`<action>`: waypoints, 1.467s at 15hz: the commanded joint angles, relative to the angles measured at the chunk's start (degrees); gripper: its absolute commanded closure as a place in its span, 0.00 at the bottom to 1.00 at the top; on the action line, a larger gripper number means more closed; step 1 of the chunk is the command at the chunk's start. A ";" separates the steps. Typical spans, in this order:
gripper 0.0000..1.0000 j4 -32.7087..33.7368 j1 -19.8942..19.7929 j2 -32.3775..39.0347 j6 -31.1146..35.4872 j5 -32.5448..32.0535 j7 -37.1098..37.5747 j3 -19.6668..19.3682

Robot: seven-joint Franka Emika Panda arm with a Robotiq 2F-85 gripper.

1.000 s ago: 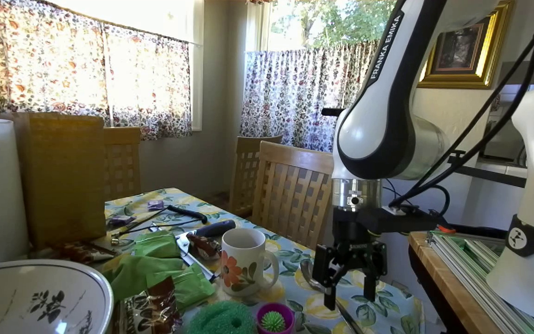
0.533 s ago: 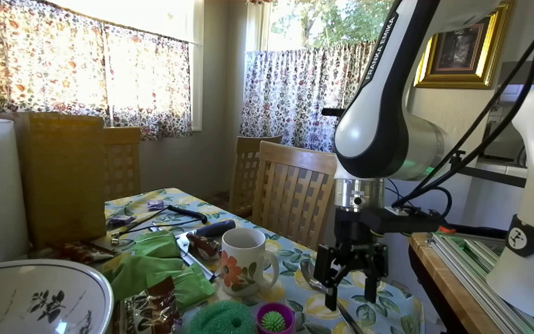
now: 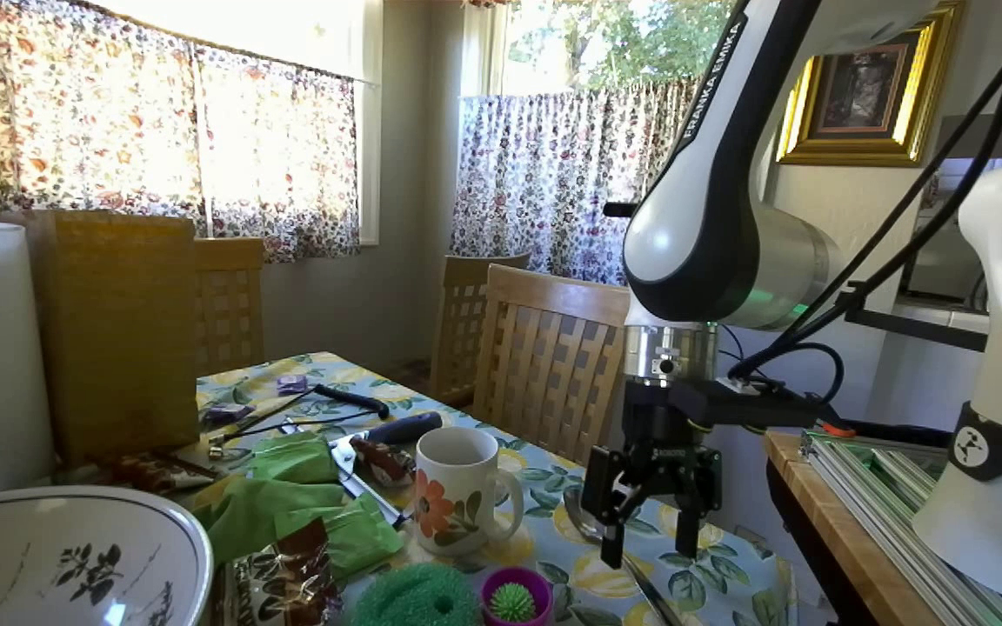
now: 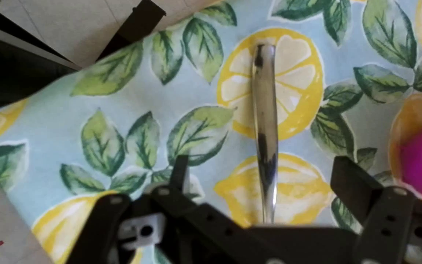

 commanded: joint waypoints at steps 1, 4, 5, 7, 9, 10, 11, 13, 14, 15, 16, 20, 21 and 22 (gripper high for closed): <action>0.00 0.01 -0.87 -2.03 -1.29 2.14 -2.53 -1.37; 0.07 0.03 -1.22 -2.39 -1.53 2.90 -3.03 -1.50; 0.07 0.03 -1.30 -2.35 -1.46 3.03 -3.10 -1.39; 0.17 0.03 -1.32 -2.17 -1.58 3.46 -3.31 -1.23; 0.26 0.03 -1.25 -2.12 -1.64 4.04 -3.59 -1.12; 0.27 0.03 -1.22 -2.10 -1.75 4.21 -3.72 -1.07; 0.35 0.03 -1.20 -2.07 -1.89 4.35 -3.75 -1.05; 0.34 0.03 -1.16 -2.00 -2.09 4.87 -3.99 -0.98; 0.32 0.03 -1.18 -1.96 -2.19 5.26 -4.34 -0.94; 0.34 0.03 -1.25 -2.01 -2.34 5.66 -4.79 -0.87; 0.35 0.03 -1.30 -1.94 -2.49 6.06 -5.23 -0.80; 0.41 0.02 -1.38 -1.59 -3.52 7.72 -7.14 -0.83; 0.44 0.02 -1.37 -1.56 -3.86 7.93 -7.49 -0.86; 0.44 0.03 -1.44 -1.64 -4.25 8.39 -8.05 -0.85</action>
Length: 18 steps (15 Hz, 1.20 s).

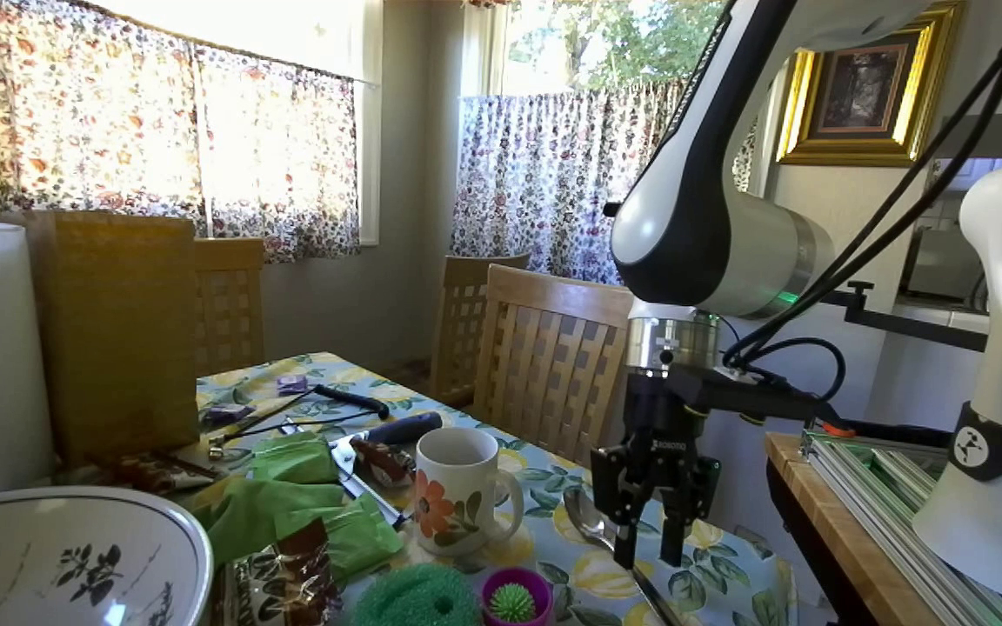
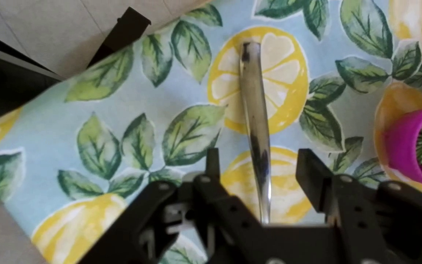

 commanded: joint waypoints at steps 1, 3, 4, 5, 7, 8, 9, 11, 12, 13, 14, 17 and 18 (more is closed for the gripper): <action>0.47 0.00 -0.65 -0.52 -1.89 3.07 -4.28 0.14; 0.46 0.00 -1.63 -1.42 -4.50 5.69 -6.93 0.15; 0.35 0.03 -1.73 -1.20 -5.14 6.27 -7.71 -0.12; 0.30 0.06 -2.01 -1.14 -5.81 7.00 -8.67 -0.33; 0.27 0.07 -2.53 -1.02 -6.91 7.57 -9.96 -0.55; 0.26 0.08 -2.74 -0.93 -7.11 7.51 -10.33 -0.58; 0.32 0.08 -2.96 -0.92 -7.25 7.54 -10.92 -0.60; 0.35 0.08 -3.35 -1.01 -7.64 7.31 -11.79 -0.55; 0.41 0.09 -3.39 -1.04 -7.65 7.20 -12.15 -0.51; 0.38 0.11 -3.47 -1.08 -7.68 7.06 -12.62 -0.47; 0.42 0.14 -3.53 -1.07 -7.67 7.00 -13.21 -0.43; 0.45 0.22 -3.71 -0.91 -7.30 6.58 -14.44 -0.55; 0.47 0.23 -3.86 -0.93 -7.30 6.51 -14.91 -0.66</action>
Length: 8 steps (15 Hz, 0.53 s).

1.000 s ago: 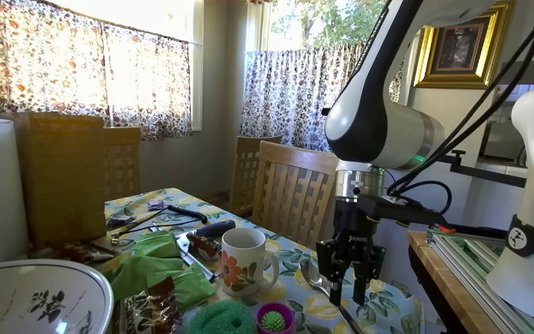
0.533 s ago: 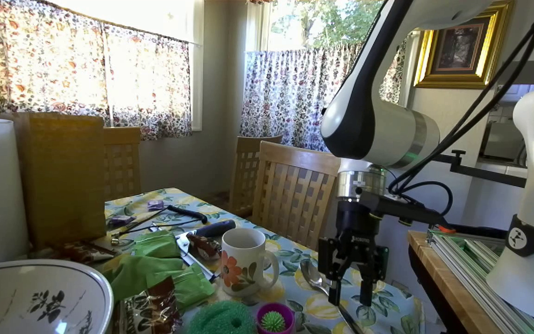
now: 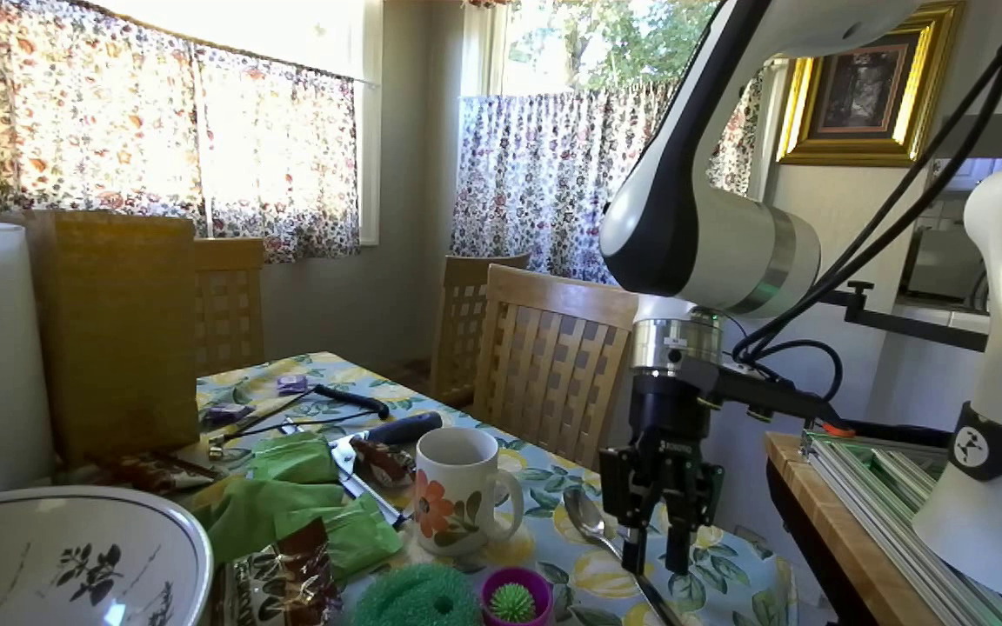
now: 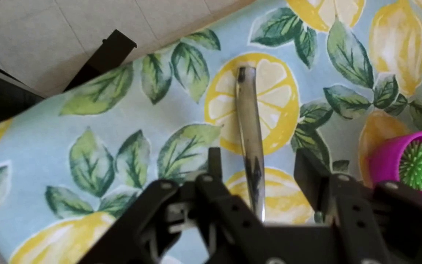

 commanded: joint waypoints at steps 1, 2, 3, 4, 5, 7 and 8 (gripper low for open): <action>0.49 0.03 -1.12 -0.86 -0.85 0.62 -3.76 -0.54; 0.47 0.15 -1.34 -0.74 -1.00 0.56 -4.20 -0.66; 0.50 0.28 -1.50 -0.51 -0.85 0.34 -4.79 -0.87; 0.50 0.37 -1.66 -0.37 -0.76 0.30 -5.28 -1.14; 0.51 0.50 -1.92 -0.19 -0.85 0.30 -5.97 -1.49; 0.56 0.65 -2.42 0.07 -0.82 0.13 -7.04 -2.09; 0.56 0.72 -2.70 0.23 -0.72 0.15 -7.67 -2.36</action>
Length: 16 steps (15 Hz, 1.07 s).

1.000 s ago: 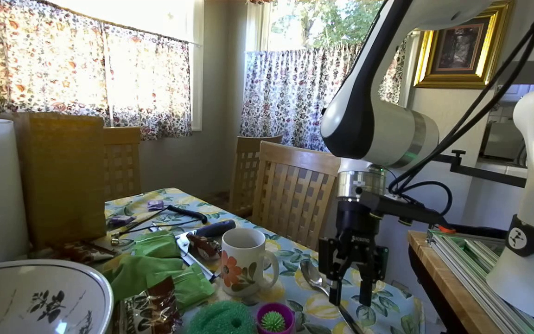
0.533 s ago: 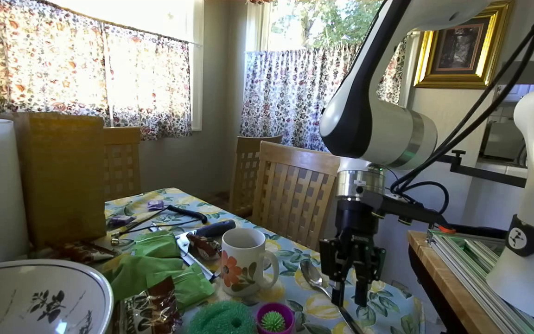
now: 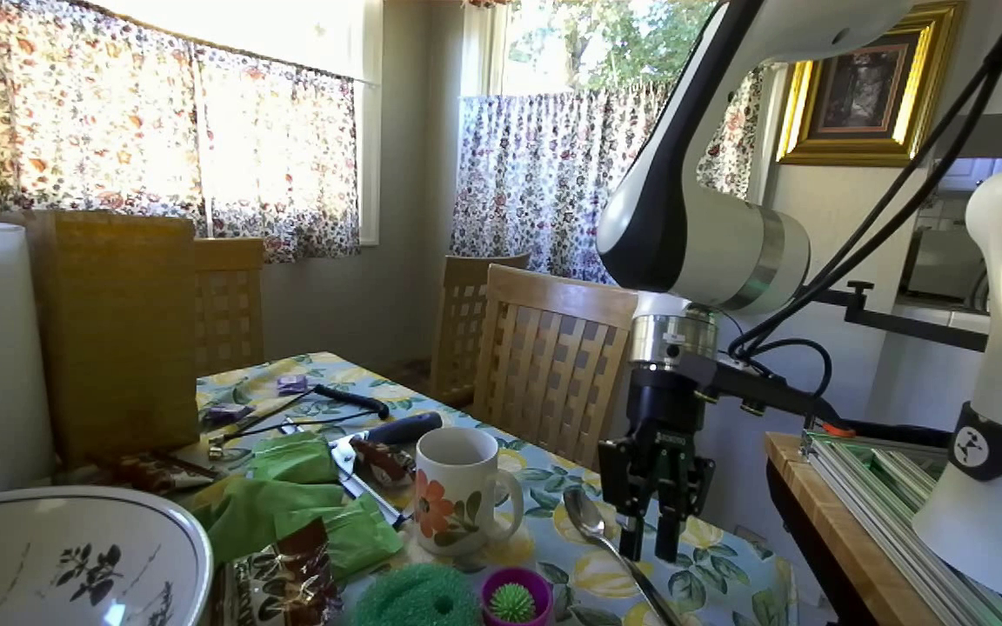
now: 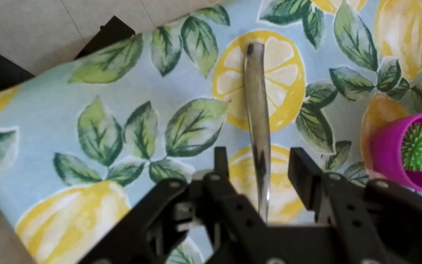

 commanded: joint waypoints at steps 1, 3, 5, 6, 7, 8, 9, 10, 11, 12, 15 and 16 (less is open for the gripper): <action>0.58 0.67 -1.69 0.33 -0.72 0.17 -4.20 -1.13; 0.59 0.86 -1.99 0.54 -0.63 0.47 -5.21 -1.48; 0.59 0.99 -2.05 0.67 -0.44 0.64 -6.06 -1.53; 0.62 1.03 -2.13 0.69 -0.51 0.81 -6.31 -1.49; 0.62 1.02 -2.15 0.68 -0.49 0.95 -6.46 -1.42; 0.66 0.94 -2.10 0.65 -0.48 1.16 -6.74 -1.29; 0.67 0.86 -2.08 0.62 -0.65 1.35 -7.02 -1.20; 0.70 0.78 -2.01 0.59 -0.58 1.52 -7.16 -1.12; 0.65 0.75 -1.98 0.55 -0.70 1.86 -7.47 -1.00; 0.68 0.75 -1.91 0.56 -0.68 2.03 -7.60 -0.90; 0.64 0.95 -1.74 0.71 -0.52 2.97 -8.23 -0.37; 0.65 1.01 -1.74 0.80 -0.50 3.33 -8.43 -0.16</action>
